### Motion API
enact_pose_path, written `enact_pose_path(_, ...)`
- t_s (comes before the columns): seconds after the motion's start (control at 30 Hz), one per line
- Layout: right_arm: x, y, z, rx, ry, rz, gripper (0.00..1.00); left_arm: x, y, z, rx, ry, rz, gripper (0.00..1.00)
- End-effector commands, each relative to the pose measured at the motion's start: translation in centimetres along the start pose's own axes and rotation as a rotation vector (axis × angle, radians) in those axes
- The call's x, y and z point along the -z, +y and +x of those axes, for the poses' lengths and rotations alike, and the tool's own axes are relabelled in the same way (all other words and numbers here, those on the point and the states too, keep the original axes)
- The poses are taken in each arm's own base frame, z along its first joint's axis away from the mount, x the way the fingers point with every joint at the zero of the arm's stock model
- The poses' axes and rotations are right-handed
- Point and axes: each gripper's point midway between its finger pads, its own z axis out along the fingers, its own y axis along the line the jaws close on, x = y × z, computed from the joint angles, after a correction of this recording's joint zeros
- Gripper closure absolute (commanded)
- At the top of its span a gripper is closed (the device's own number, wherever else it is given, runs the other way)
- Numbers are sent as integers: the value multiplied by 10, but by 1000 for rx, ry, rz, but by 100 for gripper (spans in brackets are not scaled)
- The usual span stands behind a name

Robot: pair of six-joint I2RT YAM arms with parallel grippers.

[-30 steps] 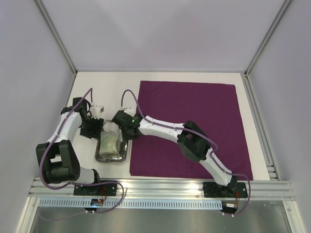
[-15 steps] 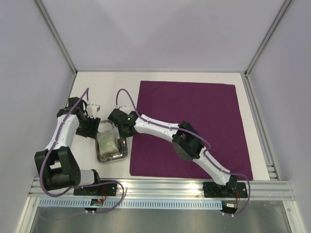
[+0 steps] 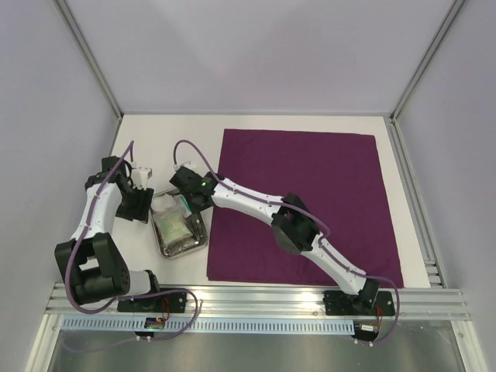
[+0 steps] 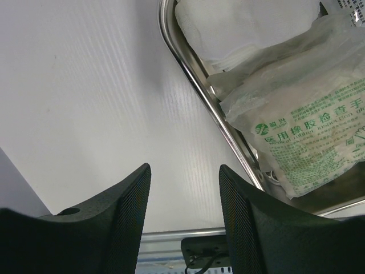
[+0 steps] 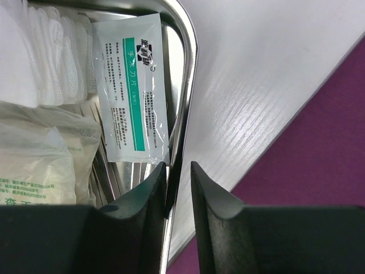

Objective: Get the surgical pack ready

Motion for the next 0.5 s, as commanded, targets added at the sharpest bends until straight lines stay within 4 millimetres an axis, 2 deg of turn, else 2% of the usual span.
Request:
enact_pose_path(0.0,25,2,-21,92,-73,11,72,0,2,-4,-13,-17,2,40)
enact_pose_path(0.17,39,-2,-24,116,-101,65,71,0,1,-5,-8,-16,11,40)
enact_pose_path(0.33,38,-10,-11,118,-54,104,72,0,0,-3,-13,-17,9,40)
enact_pose_path(0.47,37,-7,-1,142,-39,124,72,-2,0,-2,-11,-16,11,40)
